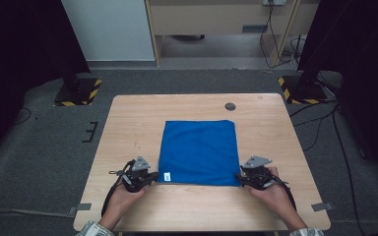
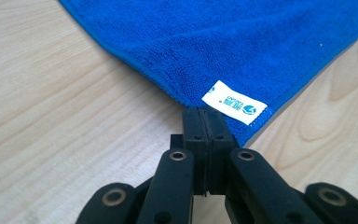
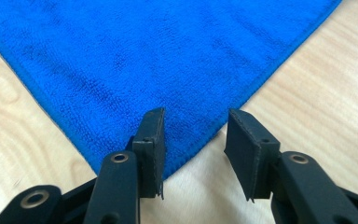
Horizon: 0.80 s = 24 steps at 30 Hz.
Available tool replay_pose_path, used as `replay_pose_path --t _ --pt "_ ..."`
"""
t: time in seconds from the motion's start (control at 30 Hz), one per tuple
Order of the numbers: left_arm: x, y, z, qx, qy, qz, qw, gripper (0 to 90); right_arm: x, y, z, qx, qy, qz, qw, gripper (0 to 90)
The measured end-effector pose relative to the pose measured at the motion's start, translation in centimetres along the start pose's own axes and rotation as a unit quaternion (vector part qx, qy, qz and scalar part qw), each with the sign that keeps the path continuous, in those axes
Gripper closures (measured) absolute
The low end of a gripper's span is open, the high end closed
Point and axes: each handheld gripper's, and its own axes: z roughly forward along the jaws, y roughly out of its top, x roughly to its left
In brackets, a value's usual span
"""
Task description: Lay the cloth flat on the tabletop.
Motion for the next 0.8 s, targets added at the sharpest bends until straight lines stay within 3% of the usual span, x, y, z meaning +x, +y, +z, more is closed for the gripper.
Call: replay_pose_path --t 0.17,0.3,0.37,0.47,0.7,0.8 --pt "-1.1 -0.4 -0.4 0.006 -0.012 0.003 0.9999 89.6 0.3 -0.7 -1.0 0.009 0.001 -0.010 0.9999 56.9" --pt "-1.7 -0.5 -1.0 0.004 0.004 0.006 1.0000 85.5 0.4 -0.9 -1.4 0.012 0.006 -0.010 0.9999 50.4" --pt "-1.5 -0.6 -1.2 -0.003 0.013 -0.013 0.9998 68.8 0.4 -0.6 -1.6 0.001 0.007 -0.002 1.0000 42.6" --pt "-1.0 -0.6 -1.5 -0.033 0.019 -0.019 0.9991 38.5 0.4 -0.2 -1.7 -0.030 0.010 0.012 0.9994 29.9" --pt "-0.3 -0.5 -1.1 -0.046 0.026 -0.014 0.9985 19.3 0.6 0.7 -1.1 -0.054 0.017 0.027 0.9980 19.2" --pt "0.3 -0.3 -0.6 -0.044 0.041 -0.018 0.9980 13.9 0.8 1.3 -0.5 -0.060 0.022 0.030 0.9975 16.9"
